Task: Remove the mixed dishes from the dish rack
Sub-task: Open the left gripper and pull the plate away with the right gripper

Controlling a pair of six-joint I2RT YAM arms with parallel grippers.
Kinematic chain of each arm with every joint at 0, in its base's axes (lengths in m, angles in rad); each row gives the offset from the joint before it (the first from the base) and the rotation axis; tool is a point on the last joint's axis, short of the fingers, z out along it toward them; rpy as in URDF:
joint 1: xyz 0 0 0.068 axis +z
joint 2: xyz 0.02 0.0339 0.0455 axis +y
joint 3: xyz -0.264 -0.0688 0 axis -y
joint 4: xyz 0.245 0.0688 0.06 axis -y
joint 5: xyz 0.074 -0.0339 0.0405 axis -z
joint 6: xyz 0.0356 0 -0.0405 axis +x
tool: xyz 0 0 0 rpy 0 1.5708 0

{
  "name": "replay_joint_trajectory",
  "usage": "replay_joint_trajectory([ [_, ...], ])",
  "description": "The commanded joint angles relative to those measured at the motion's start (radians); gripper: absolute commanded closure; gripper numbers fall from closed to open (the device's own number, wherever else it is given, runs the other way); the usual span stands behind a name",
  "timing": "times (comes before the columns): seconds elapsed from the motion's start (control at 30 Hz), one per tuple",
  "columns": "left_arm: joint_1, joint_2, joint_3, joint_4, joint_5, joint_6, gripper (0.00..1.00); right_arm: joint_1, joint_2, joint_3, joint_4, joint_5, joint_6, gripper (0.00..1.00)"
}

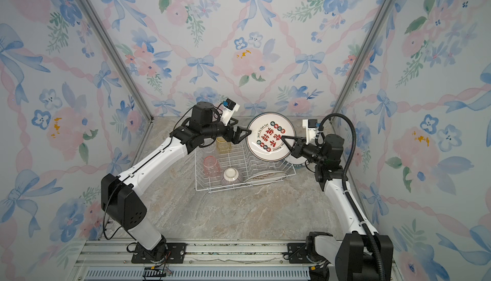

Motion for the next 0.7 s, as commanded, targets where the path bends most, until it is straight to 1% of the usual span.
replay_joint_trajectory([
  [0.0, 0.005, -0.083, -0.079, 0.046, -0.129, 0.043, 0.02, -0.076, -0.026, 0.041, 0.0, 0.071, 0.088, 1.0],
  [0.03, 0.005, -0.098, -0.104, 0.052, -0.142, 0.045, 0.02, -0.106, -0.026, 0.039, -0.001, 0.108, 0.112, 1.0],
  [0.07, 0.005, -0.112, -0.129, 0.064, -0.156, 0.044, 0.02, -0.134, -0.023, 0.036, -0.001, 0.118, 0.142, 1.0],
  [0.27, 0.003, -0.171, -0.228, 0.1, -0.219, 0.041, 0.02, -0.286, -0.001, 0.032, -0.088, 0.221, 0.197, 1.0],
  [0.33, 0.003, -0.185, -0.249, 0.104, -0.236, 0.039, 0.02, -0.319, 0.015, 0.038, -0.156, 0.267, 0.177, 1.0],
  [0.47, 0.003, -0.194, -0.261, 0.11, -0.238, 0.032, 0.02, -0.344, 0.069, 0.058, -0.286, 0.346, 0.073, 1.0],
  [0.67, 0.003, -0.182, -0.247, 0.11, -0.236, 0.026, 0.02, -0.37, 0.139, 0.025, -0.281, 0.397, 0.045, 1.0],
])
